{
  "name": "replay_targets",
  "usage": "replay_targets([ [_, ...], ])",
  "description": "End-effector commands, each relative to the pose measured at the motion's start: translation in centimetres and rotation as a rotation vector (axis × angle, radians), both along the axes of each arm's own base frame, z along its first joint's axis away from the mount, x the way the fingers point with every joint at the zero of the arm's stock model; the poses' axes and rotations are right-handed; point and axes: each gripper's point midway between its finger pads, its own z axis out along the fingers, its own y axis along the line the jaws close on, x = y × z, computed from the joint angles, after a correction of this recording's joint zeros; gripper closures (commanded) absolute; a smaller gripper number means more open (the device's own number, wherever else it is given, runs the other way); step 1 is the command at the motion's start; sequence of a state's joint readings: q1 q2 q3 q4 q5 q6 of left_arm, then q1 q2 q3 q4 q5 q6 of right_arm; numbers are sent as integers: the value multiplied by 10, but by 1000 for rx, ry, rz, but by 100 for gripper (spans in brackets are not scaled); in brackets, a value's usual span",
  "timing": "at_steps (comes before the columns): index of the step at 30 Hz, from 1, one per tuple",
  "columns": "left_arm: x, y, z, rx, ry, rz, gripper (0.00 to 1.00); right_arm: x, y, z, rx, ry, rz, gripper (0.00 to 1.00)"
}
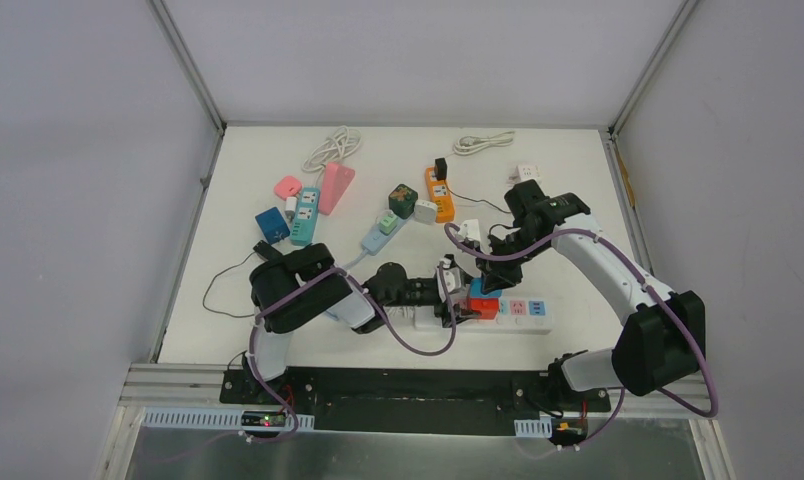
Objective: Pull the plug off the socket
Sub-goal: Remove the plug from the socket.
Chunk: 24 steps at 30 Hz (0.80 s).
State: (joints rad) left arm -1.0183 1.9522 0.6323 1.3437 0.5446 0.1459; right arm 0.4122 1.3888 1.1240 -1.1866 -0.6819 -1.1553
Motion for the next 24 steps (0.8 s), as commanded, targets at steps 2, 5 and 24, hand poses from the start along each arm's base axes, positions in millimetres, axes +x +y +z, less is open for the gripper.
replay_targets([
  [2,-7,-11,20,-77,9,-44,34,-11,2,-2,16,43,30,100],
  [5,-8,-14,18,-75,25,-61,57,-11,2,-3,17,46,27,100],
  [24,-10,-13,8,-54,16,-69,100,-24,20,2,164,9,75,100],
])
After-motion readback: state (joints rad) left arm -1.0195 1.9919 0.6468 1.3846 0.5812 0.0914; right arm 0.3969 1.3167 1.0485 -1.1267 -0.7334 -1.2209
